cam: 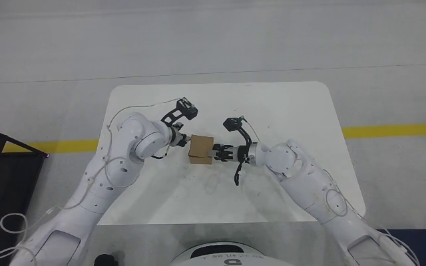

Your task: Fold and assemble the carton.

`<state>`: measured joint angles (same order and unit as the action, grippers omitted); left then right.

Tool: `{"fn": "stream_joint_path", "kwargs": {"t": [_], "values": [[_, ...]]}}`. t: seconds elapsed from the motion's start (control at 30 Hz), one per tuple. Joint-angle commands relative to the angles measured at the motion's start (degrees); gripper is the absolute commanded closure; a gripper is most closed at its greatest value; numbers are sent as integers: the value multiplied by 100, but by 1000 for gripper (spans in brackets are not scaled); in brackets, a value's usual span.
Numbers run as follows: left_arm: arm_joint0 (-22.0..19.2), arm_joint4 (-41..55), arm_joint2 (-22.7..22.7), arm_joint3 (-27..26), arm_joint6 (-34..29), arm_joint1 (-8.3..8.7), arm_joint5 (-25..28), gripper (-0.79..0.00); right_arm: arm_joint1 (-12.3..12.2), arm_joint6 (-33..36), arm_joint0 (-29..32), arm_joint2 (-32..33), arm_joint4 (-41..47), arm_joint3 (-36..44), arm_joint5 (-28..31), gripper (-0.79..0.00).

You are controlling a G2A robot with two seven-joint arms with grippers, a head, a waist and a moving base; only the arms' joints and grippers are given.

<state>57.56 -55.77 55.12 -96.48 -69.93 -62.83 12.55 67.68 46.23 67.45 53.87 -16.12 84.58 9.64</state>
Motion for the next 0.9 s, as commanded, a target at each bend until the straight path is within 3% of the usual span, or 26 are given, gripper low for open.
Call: {"fn": "stream_joint_path", "kwargs": {"t": [0.0, 0.23, 0.87], "values": [[19, 156, 95, -44, 16, 10, 11, -422, 0, -3, -3, -3, 1, -4, 1, -265], [77, 255, 207, -135, 2, 37, 77, -446, -6, -133, 36, 46, 41, 31, 58, -372], [163, 200, 275, -94, -28, 75, 78, -443, -56, -154, 164, 204, 116, 155, 59, -336]]}}
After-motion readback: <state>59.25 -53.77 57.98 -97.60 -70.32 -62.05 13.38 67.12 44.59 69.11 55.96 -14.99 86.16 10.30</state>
